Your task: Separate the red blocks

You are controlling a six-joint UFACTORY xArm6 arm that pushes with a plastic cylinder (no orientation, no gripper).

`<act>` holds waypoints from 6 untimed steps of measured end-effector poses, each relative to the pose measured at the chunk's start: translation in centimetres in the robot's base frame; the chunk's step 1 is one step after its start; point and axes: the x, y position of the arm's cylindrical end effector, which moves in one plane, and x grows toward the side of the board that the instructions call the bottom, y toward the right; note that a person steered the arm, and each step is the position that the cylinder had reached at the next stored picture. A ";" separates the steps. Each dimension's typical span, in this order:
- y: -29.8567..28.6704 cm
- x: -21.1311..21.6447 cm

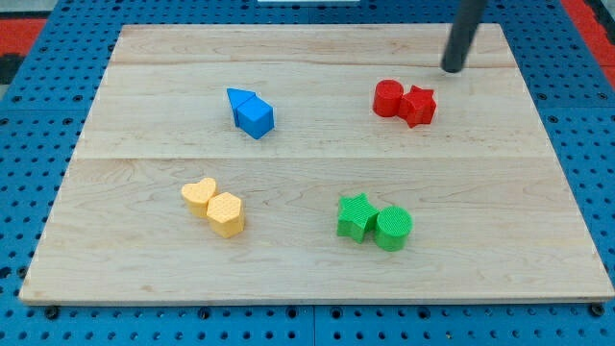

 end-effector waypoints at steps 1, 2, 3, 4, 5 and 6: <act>-2.3 2.1; 0.8 7.1; -3.5 7.3; -4.4 7.5; -10.8 13.0; -12.5 14.4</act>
